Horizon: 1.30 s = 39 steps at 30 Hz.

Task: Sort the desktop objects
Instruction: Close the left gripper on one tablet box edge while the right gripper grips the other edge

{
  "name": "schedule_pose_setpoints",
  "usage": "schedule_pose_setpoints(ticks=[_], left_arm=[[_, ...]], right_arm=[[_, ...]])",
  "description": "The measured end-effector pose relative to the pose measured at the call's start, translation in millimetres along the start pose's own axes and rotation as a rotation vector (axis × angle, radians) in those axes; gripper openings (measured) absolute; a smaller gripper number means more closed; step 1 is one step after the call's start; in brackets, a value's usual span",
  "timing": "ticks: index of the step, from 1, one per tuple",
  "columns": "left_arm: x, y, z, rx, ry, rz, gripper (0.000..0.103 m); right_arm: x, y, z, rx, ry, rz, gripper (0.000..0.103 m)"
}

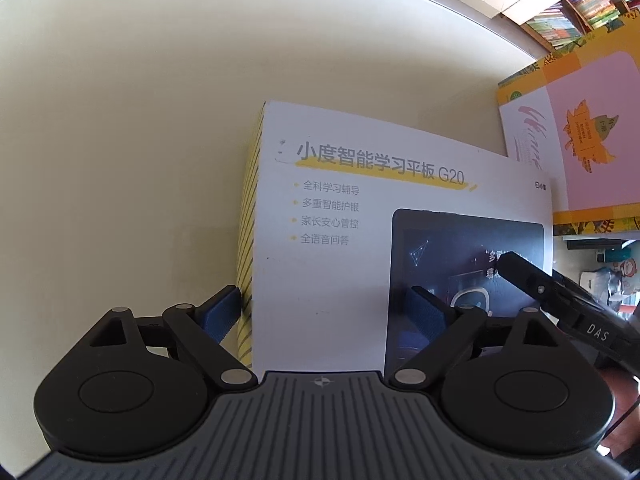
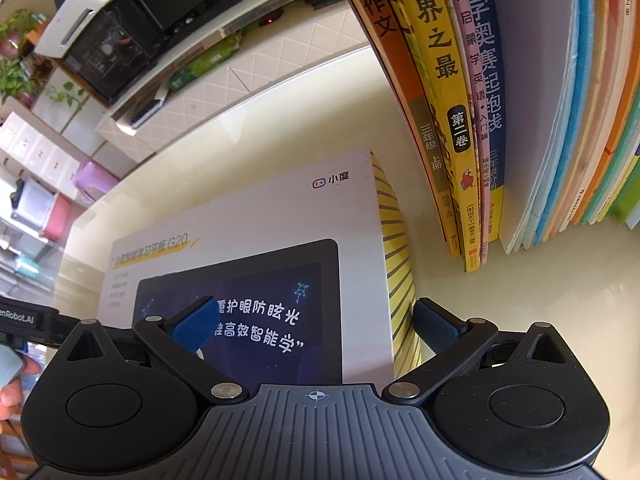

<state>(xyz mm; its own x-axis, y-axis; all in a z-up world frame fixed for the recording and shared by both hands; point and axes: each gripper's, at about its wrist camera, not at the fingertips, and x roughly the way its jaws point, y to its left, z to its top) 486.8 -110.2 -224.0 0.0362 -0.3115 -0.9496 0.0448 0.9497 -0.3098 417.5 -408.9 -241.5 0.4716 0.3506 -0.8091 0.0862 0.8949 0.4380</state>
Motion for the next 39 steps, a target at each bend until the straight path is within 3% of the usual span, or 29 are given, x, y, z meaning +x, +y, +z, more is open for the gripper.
schedule_pose_setpoints(ticks=[7,21,39], left_arm=[[1,-3,-4,-0.018,-0.032,0.011,0.103],[1,-13,-12,0.018,-0.091,0.035,0.103],[-12,-12,-17,-0.003,-0.111,0.082,0.103]], right_arm=[[0,5,-5,0.002,-0.033,-0.017,0.103],[4,20,9,-0.016,0.057,-0.075,0.103],[4,54,7,-0.077,0.057,-0.128,0.103]])
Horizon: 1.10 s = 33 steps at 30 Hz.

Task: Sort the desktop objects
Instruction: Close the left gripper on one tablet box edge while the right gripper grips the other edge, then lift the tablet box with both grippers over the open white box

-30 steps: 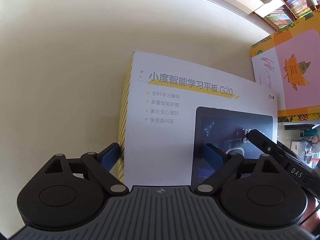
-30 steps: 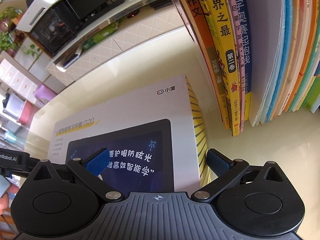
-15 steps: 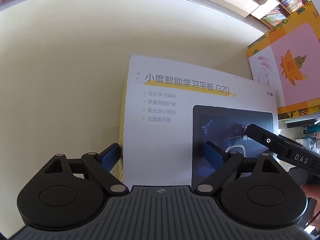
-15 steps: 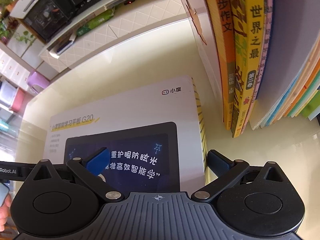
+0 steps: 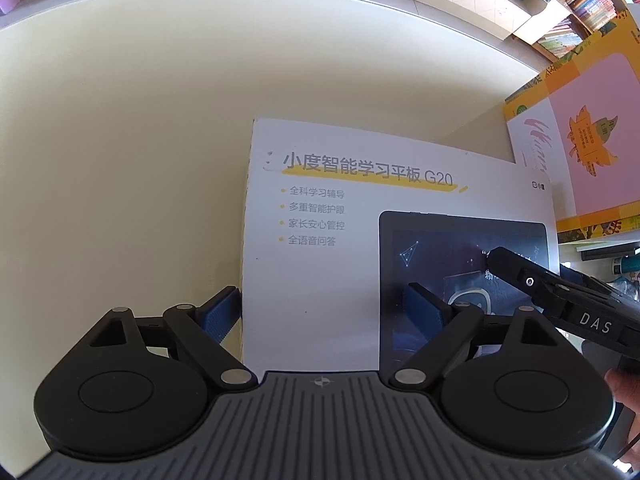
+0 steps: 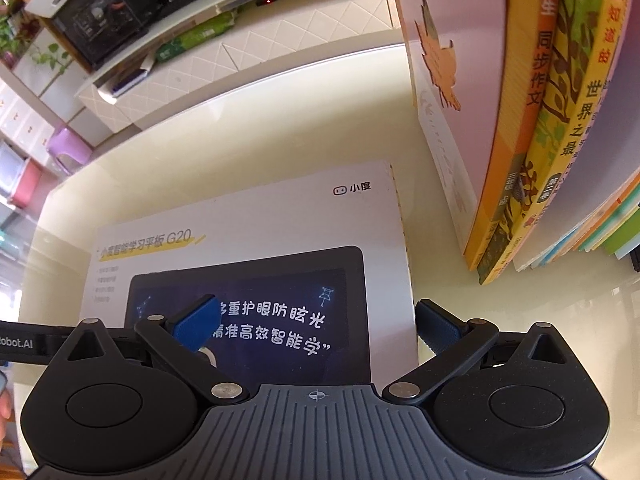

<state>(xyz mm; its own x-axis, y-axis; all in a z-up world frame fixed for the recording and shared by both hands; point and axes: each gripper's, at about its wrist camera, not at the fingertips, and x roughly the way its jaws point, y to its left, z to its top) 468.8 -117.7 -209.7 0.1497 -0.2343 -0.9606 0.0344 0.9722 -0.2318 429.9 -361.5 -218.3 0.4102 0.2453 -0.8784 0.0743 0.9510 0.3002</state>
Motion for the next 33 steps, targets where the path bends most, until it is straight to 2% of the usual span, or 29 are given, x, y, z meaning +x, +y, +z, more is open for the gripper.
schedule_pose_setpoints(ticks=[18,26,33], left_arm=[[-60,19,-13,-0.015,-0.081,0.023,0.103],[-100,23,-38,-0.015,-0.117,-0.005,0.103],[-129,19,-75,-0.006,-0.133,0.009,0.103]], right_arm=[[-39,44,-1,-0.014,-0.057,0.019,0.103],[-87,67,-19,-0.027,-0.105,-0.004,0.103],[-118,75,-49,-0.018,-0.113,0.011,0.103]])
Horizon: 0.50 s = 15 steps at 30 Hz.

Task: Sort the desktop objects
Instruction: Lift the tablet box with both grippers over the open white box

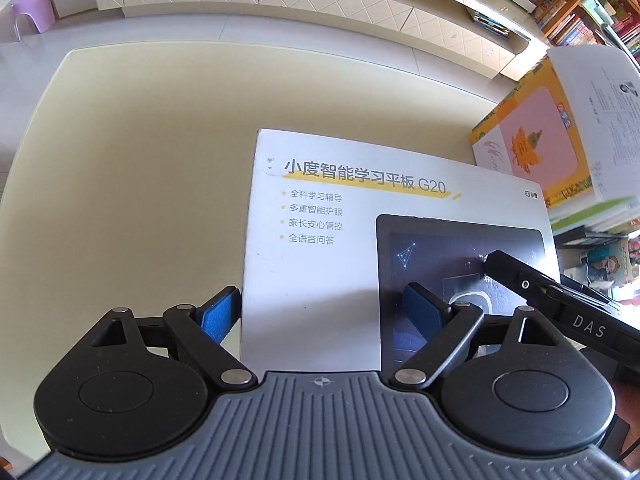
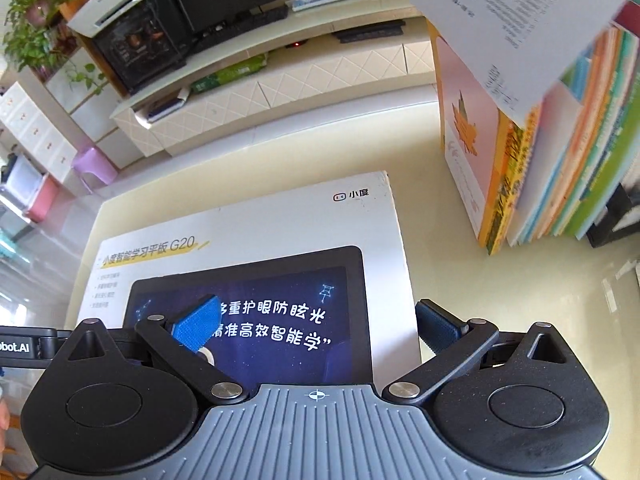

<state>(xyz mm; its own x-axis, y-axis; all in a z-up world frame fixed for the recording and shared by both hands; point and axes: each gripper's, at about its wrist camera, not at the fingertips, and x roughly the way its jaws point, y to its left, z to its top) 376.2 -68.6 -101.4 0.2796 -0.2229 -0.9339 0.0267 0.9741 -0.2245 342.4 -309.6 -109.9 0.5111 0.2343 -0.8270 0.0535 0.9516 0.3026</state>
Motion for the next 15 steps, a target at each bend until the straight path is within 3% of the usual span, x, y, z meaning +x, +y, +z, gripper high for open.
schedule_pose_setpoints(ticks=[8,15], left_arm=[[-39,-17,-67,-0.018,-0.051,0.06,0.103],[-82,-48,-133,-0.072,-0.101,0.07,0.103]], right_arm=[[-43,-14,-50,-0.025,-0.004,0.065,0.103],[-109,-29,-81,-0.07,-0.035,0.076,0.103]])
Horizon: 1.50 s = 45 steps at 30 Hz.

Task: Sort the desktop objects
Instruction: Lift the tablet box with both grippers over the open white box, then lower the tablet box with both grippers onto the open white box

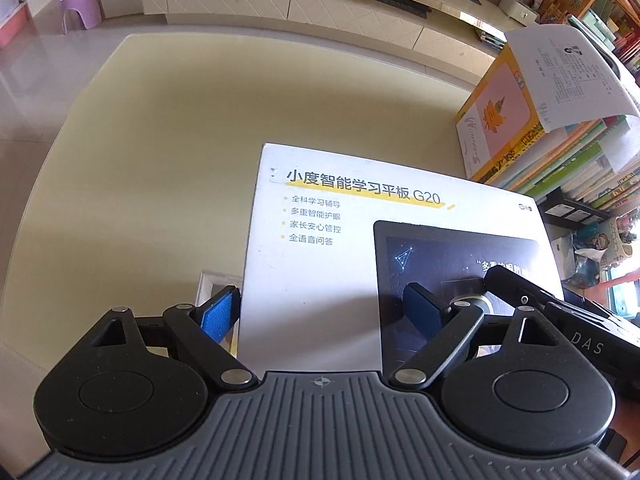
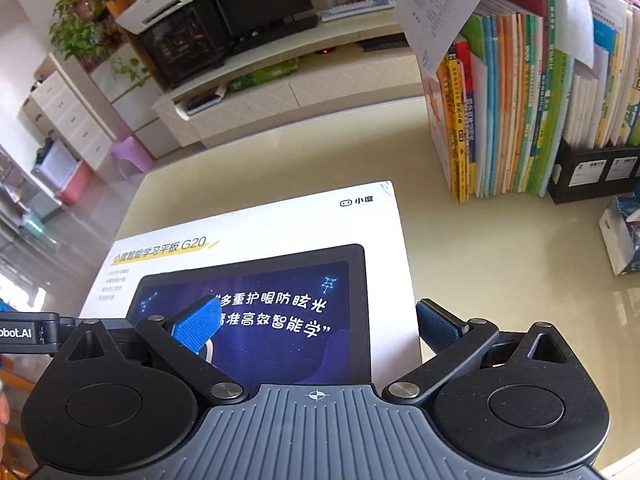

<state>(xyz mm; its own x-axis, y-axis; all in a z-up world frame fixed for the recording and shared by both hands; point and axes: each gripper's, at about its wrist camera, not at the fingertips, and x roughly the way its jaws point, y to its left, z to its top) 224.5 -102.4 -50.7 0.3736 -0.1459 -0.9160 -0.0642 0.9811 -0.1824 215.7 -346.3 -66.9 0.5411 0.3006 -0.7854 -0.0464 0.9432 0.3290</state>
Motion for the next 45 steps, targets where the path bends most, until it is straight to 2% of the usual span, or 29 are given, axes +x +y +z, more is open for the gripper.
schedule_pose_setpoints(ticks=[7,15,29,38,45], left_arm=[[-47,-9,-50,-0.026,0.008,0.005,0.103],[-75,0,-83,-0.003,0.029,0.021,0.103],[-110,39,-134,0.058,0.059,0.015,0.103],[-111,70,-175,0.064,0.125,0.02,0.103],[-108,83,-194,0.079,0.176,0.024,0.103]], right_arm=[[-56,1,-32,-0.016,0.005,0.0,0.103],[-84,15,-71,0.021,0.003,-0.004,0.103],[-115,55,-138,0.086,-0.001,-0.038,0.103],[-120,76,-191,0.116,0.059,-0.062,0.103],[-122,82,-217,0.132,0.101,-0.065,0.103]])
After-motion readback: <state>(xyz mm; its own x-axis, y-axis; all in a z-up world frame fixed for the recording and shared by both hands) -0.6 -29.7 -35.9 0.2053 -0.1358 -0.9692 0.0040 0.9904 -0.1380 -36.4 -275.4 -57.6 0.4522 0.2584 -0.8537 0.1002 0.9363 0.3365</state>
